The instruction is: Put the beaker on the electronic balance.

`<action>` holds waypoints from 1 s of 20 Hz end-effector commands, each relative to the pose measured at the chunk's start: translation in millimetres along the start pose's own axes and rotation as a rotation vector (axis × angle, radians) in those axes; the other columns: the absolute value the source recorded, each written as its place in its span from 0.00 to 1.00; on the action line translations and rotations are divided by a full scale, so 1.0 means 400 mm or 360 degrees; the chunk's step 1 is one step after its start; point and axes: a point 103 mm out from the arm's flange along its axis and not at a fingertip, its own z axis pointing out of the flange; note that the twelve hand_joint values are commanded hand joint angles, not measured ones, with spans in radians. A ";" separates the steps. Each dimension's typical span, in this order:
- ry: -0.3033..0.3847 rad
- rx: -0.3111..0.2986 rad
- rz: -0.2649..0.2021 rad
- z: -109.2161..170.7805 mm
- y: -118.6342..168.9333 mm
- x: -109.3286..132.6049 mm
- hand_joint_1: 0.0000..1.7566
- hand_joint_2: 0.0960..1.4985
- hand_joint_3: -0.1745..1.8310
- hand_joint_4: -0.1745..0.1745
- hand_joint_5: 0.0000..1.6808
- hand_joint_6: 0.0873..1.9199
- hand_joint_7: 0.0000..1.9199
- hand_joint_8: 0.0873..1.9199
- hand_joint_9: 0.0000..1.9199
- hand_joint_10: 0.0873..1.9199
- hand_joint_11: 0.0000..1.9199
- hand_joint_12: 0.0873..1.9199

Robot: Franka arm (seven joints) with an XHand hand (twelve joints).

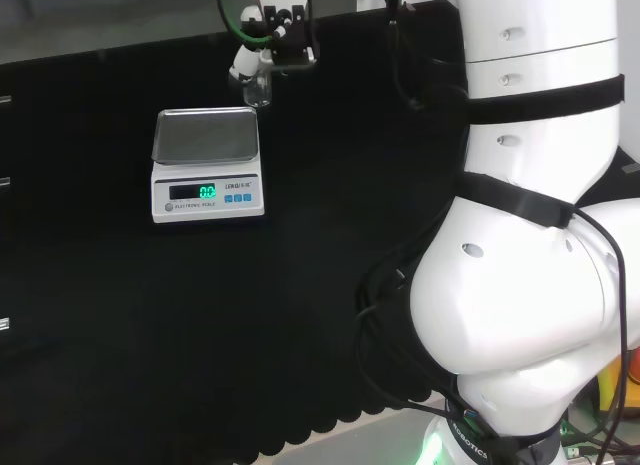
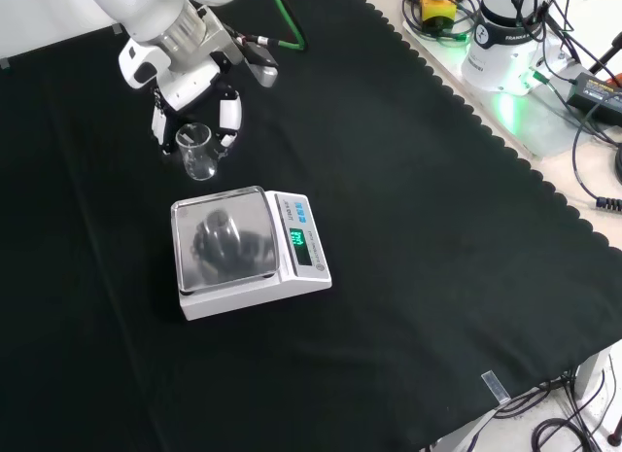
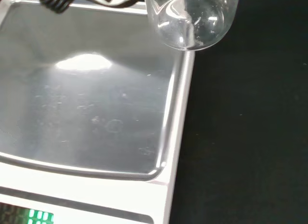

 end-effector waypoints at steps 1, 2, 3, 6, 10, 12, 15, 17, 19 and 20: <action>-0.0019 0.0050 -0.0066 0.018 0.021 0.075 0.55 0.50 0.46 0.00 0.47 0.23 0.43 0.35 0.60 0.19 0.53 0.54; -0.0026 0.0055 -0.0077 0.020 0.025 0.085 0.55 0.50 0.46 0.00 0.47 0.23 0.43 0.35 0.60 0.19 0.53 0.54; -0.0034 0.0059 -0.0088 0.021 0.029 0.097 0.55 0.50 0.46 0.00 0.47 0.23 0.43 0.35 0.60 0.19 0.53 0.54; -0.0061 0.0073 -0.0112 0.026 0.042 0.130 0.55 0.50 0.46 0.00 0.47 0.23 0.43 0.35 0.60 0.19 0.53 0.54; -0.0066 0.0096 -0.0158 0.039 0.057 0.161 0.54 0.50 0.46 0.00 0.47 0.23 0.43 0.35 0.60 0.19 0.53 0.54; -0.0072 0.0112 -0.0174 0.051 0.064 0.174 0.54 0.50 0.46 0.00 0.47 0.23 0.43 0.35 0.60 0.19 0.53 0.54; -0.0075 0.0138 -0.0199 0.071 0.072 0.187 0.54 0.50 0.46 0.00 0.46 0.23 0.43 0.35 0.60 0.19 0.53 0.54; -0.0079 0.0153 -0.0218 0.086 0.075 0.194 0.54 0.50 0.46 0.00 0.46 0.23 0.43 0.35 0.60 0.19 0.53 0.54; -0.0083 0.0168 -0.0233 0.102 0.077 0.197 0.54 0.50 0.46 0.00 0.46 0.23 0.43 0.36 0.60 0.20 0.53 0.55; -0.0085 0.0176 -0.0238 0.111 0.079 0.198 0.54 0.50 0.46 0.00 0.46 0.23 0.43 0.36 0.60 0.20 0.52 0.55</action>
